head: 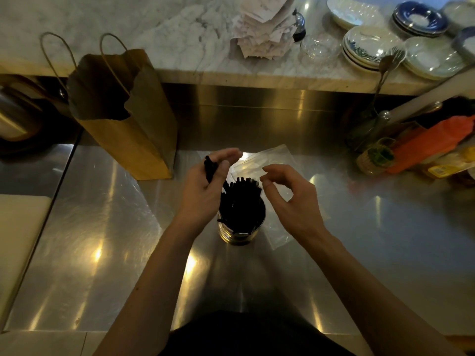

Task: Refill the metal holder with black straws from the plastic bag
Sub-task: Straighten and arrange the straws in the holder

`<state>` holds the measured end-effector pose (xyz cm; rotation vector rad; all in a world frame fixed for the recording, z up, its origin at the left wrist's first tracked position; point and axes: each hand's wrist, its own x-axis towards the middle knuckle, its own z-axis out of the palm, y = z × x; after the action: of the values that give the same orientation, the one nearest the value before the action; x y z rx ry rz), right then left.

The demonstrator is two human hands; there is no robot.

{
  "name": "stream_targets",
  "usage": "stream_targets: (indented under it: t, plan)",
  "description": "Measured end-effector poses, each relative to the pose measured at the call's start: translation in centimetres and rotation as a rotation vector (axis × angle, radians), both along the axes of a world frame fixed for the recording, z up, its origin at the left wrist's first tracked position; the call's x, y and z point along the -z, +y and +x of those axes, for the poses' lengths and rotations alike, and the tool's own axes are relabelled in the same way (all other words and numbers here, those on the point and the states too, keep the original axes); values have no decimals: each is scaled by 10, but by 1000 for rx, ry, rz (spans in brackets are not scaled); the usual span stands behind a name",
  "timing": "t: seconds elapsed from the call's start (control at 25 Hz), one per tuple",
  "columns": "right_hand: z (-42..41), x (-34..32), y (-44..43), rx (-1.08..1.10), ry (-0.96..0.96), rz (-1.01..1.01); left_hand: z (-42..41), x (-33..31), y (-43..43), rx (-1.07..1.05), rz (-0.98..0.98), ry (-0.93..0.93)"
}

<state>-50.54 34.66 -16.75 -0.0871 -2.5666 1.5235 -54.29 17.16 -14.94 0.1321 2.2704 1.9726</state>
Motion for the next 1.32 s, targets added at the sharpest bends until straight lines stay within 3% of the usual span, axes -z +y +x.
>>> stream_targets:
  t: [0.24, 0.6, 0.8, 1.0, 1.24, 1.32]
  plan:
    - [-19, -34, -17, -406, -186, -16, -26, -56, -3, 194, 251, -25]
    - [-40, -62, -29, -460, -232, -523, -59, -94, 18, 261, 519, -126]
    - [-39, -61, -33, -415, -209, -680, -61, -93, 31, 156, 625, 7]
    - [-30, -59, -34, -388, -256, -708, -53, -83, 37, 27, 558, 76]
    - [-22, -59, -31, -393, -297, -730, -49, -76, 32, 32, 373, 114]
    - [-21, -59, -28, -385, -303, -751, -47, -75, 28, 57, 391, 99]
